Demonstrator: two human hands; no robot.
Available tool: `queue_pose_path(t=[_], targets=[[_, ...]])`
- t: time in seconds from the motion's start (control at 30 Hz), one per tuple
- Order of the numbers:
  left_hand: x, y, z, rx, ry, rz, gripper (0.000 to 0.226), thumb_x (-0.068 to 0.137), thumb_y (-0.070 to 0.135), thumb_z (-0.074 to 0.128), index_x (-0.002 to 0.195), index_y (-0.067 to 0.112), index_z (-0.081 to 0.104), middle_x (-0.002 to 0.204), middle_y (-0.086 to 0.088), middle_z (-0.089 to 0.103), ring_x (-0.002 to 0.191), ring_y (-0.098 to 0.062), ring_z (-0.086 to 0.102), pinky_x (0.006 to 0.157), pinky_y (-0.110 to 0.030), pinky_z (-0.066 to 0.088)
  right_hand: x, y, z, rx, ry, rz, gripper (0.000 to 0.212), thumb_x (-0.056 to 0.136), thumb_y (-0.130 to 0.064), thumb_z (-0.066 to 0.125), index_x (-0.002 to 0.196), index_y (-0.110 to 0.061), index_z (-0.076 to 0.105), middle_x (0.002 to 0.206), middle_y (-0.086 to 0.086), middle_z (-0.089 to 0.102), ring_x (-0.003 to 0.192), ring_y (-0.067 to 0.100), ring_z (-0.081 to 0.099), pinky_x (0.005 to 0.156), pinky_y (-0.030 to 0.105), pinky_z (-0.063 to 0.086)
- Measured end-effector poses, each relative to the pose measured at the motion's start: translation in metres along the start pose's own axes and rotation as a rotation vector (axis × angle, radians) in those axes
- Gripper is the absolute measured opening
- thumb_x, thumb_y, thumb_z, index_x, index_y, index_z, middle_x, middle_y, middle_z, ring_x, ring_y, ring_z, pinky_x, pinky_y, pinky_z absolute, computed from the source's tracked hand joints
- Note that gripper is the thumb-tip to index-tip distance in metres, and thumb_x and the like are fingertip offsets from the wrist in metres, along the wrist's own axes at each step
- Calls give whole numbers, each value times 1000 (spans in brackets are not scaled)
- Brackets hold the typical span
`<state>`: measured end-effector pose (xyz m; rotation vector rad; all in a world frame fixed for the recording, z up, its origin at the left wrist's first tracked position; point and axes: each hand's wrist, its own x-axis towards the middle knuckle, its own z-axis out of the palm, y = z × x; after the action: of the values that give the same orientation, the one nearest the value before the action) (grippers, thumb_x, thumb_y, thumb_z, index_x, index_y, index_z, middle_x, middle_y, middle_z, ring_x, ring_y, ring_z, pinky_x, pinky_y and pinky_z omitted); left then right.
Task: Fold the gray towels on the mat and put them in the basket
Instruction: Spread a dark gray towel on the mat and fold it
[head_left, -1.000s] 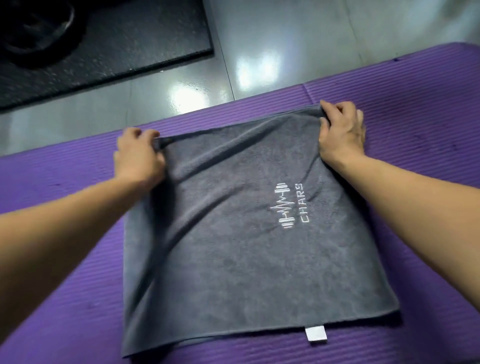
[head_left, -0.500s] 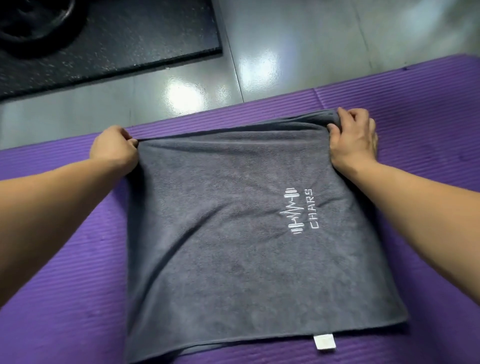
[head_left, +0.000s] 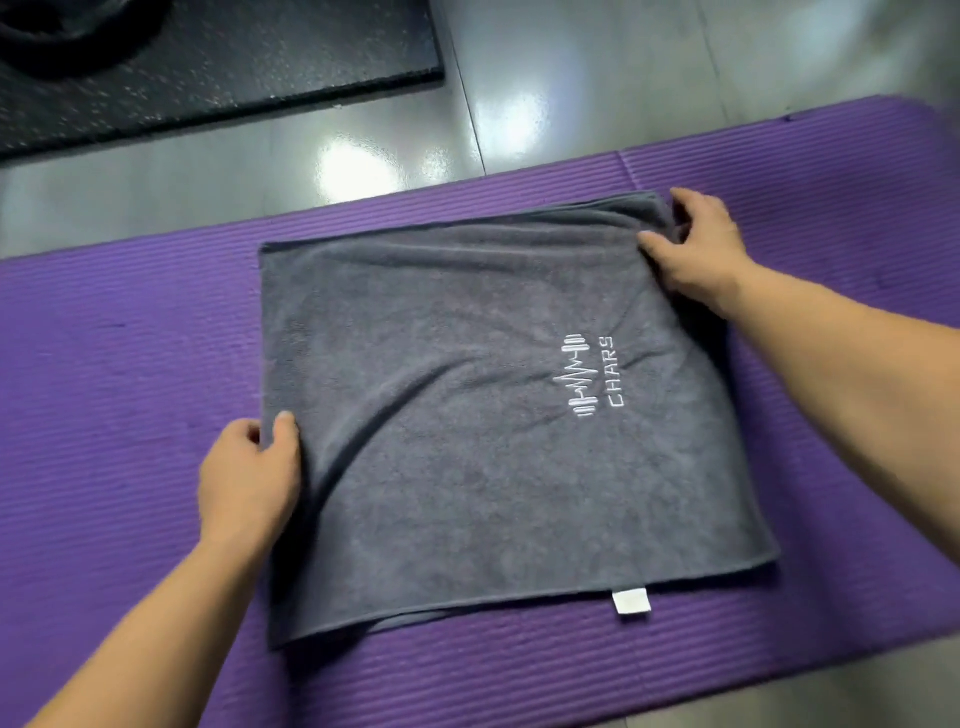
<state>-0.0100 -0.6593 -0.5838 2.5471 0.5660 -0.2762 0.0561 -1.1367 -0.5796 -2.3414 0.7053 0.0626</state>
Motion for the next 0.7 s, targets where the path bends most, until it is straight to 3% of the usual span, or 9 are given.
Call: queue_pose_path(t=[0.07,0.13,0.23,0.33,0.5,0.63,0.7], targets=[[-27,-9,1,-6,0,2,42,99,47,52,78,11,58,79,-14,65,82,-39,61,68,-43,40,-32,4,-8,81,7,-3,77,84,-30,76,151,-16,41,143,11,50,118,20,56,111,34,42],[-46,-18,2,-7,-14,16,40,99,45,53,78,11,58,79,-14,66,82,-40,62,68,-43,41,-75,18,-8,-29,66,-19,70,84,-23,75,147,-15,45,140,12,51,116,24,57,109,36,42],[-62,-34,1,-54,-16,-10,44,101,42,53,70,10,55,73,-15,63,77,-40,60,67,-46,42,-143,51,-4,-105,162,52,60,82,-27,76,136,-12,55,123,16,57,112,33,58,106,45,44],[-71,-43,0,-90,-5,-10,46,101,42,53,69,9,53,71,-13,62,75,-39,59,68,-47,45,-189,74,-2,-84,180,231,49,83,-35,76,124,-11,62,110,16,62,109,34,58,101,45,46],[-83,-40,-4,-150,-35,-14,46,103,39,50,66,11,46,65,-8,54,68,-34,51,65,-45,38,-223,78,3,-132,101,415,43,87,-51,67,100,-10,61,106,18,67,104,37,61,86,43,46],[-89,-43,-5,-136,-37,-21,44,104,38,46,71,8,49,71,-10,58,74,-36,54,66,-44,38,-225,73,9,-226,50,448,46,89,-57,60,95,-11,60,108,22,66,103,41,62,80,44,46],[-89,-45,-6,-120,-37,-17,44,105,39,44,74,8,50,75,-11,60,77,-37,56,68,-44,38,-225,71,9,-217,49,421,39,90,-52,60,83,-14,55,103,21,66,97,40,62,76,43,44]])
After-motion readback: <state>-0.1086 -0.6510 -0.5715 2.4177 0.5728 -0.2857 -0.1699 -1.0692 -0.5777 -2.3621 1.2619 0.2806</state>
